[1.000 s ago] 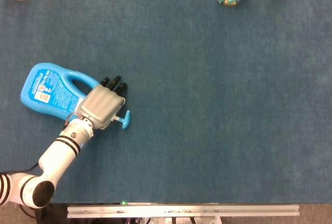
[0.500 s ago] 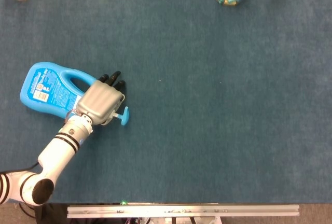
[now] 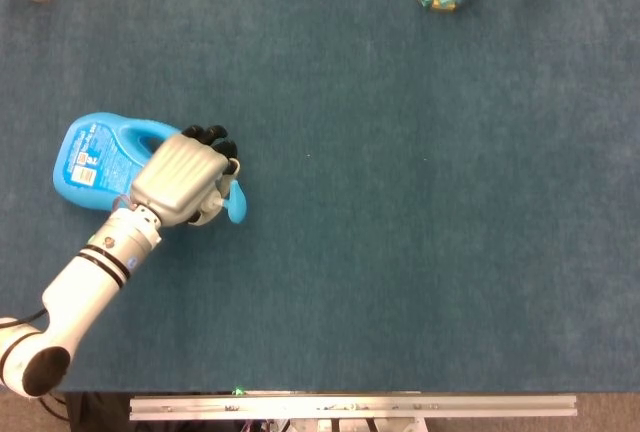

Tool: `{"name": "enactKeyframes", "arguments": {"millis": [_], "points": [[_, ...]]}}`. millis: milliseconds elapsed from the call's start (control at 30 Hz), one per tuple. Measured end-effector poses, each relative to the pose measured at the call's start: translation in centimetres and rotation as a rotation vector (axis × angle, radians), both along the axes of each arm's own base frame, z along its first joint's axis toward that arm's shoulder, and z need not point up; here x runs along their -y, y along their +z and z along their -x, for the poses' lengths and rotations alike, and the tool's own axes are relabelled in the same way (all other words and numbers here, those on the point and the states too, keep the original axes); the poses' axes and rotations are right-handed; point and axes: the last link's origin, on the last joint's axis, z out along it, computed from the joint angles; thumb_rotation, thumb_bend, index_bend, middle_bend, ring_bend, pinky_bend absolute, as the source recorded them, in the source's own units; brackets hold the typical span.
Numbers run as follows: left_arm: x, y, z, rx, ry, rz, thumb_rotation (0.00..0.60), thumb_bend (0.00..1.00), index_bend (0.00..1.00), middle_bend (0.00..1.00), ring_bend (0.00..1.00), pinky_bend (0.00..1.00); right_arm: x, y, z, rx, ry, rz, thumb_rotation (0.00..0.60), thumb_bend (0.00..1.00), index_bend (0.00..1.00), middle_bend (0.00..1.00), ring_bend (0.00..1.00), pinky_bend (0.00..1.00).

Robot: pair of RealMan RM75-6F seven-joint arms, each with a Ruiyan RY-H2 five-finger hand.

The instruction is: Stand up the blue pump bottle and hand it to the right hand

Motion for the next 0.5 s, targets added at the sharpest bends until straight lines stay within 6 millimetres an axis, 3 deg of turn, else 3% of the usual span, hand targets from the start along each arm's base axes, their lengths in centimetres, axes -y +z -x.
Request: {"name": "enactKeyframes", "arguments": {"millis": [233, 500], "points": [[-1.3, 2.1, -0.7, 0.102, 0.033, -0.003, 0.6, 0.38, 0.78, 0.46, 0.32, 0.38, 0.3, -0.1, -0.4, -0.001, 0.015, -0.013, 0.6, 0.19, 0.25, 0.3, 0.21, 0.27], [-3.1, 4.6, -0.9, 0.187, 0.087, 0.005, 0.6, 0.38, 0.78, 0.48, 0.33, 0.38, 0.8, -0.1, -0.8, 0.003, 0.032, -0.023, 0.6, 0.19, 0.25, 0.3, 0.21, 0.27]]}}
